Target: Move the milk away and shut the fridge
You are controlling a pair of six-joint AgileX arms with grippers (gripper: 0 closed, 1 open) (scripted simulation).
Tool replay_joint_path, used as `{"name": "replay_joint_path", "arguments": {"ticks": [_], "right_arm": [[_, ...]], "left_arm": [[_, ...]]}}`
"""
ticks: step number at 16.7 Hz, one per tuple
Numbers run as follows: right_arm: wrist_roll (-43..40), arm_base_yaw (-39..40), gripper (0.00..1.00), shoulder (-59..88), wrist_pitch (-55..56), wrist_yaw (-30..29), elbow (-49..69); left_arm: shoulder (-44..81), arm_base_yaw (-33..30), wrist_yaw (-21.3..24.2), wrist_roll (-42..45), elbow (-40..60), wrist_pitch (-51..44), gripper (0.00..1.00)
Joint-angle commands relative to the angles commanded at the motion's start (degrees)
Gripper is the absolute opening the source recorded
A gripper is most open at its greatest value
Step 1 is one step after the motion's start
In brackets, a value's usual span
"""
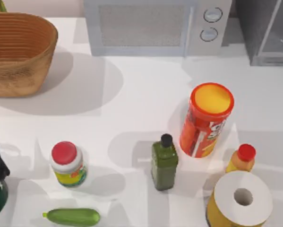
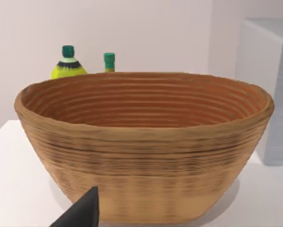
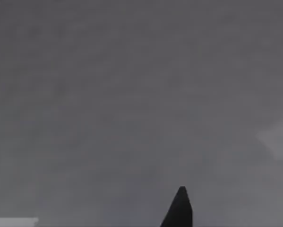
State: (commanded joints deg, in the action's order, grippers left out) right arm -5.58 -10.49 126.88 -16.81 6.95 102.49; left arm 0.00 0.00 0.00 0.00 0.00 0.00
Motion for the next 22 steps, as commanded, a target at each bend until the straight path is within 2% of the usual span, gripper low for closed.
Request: {"name": "replay_joint_path", "arguments": {"ticks": [6,17,22], "right_arm": [[0.0,0.0,0.98,0.0,0.0,0.0,0.0],[0.0,0.2,1.00,-0.4,0.0,-0.1,-0.5],[0.4,0.6,1.00,-10.3,0.3,-1.3,-10.3]], "left_arm": [[0.0,0.0,0.0,0.0,0.0,0.0,1.00],[0.0,0.0,0.0,0.0,0.0,0.0,1.00],[0.0,0.0,0.0,0.0,0.0,0.0,1.00]]}}
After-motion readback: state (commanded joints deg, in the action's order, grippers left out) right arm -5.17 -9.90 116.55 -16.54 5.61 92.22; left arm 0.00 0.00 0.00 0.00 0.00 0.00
